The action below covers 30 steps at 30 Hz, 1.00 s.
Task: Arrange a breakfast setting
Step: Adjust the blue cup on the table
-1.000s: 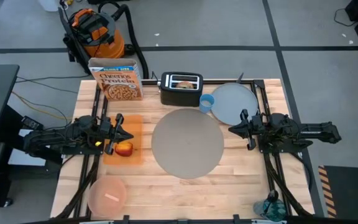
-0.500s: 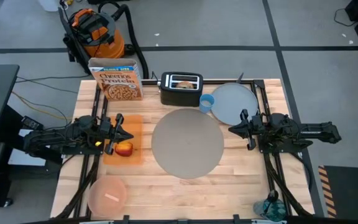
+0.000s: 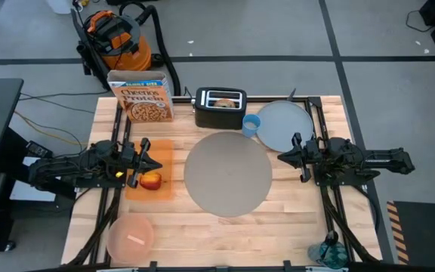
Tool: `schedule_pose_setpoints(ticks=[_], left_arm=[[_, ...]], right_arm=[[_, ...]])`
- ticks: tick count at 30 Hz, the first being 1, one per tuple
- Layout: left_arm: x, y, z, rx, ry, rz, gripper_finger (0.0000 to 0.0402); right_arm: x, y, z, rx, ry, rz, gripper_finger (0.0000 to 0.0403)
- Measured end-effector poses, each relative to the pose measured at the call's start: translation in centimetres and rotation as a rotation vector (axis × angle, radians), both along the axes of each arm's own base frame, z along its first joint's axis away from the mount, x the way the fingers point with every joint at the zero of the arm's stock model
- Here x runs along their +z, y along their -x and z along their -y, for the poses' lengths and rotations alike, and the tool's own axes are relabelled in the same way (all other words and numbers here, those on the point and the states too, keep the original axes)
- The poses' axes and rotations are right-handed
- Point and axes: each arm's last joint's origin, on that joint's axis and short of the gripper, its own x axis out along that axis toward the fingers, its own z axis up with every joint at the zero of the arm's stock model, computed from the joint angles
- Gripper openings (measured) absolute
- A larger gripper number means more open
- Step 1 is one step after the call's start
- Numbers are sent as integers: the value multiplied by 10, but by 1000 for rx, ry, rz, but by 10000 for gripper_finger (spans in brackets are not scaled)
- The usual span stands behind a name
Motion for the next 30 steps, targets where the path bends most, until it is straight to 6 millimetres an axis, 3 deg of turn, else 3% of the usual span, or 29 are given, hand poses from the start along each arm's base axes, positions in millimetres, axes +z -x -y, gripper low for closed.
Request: schedule_pose_setpoints(ticks=[11,20,22,30], left_arm=[[0,0,0,0,0,0,16],[0,0,0,0,0,0,16],[0,0,0,0,0,0,16],[0,0,0,-1,0,0,16]], right_arm=[[1,0,0,-1,15,4,26],[30,7,1,-52,-1,304,26],[32,7,4,-136,9,322,26],[15,-17,7,-341,-71,100,26]])
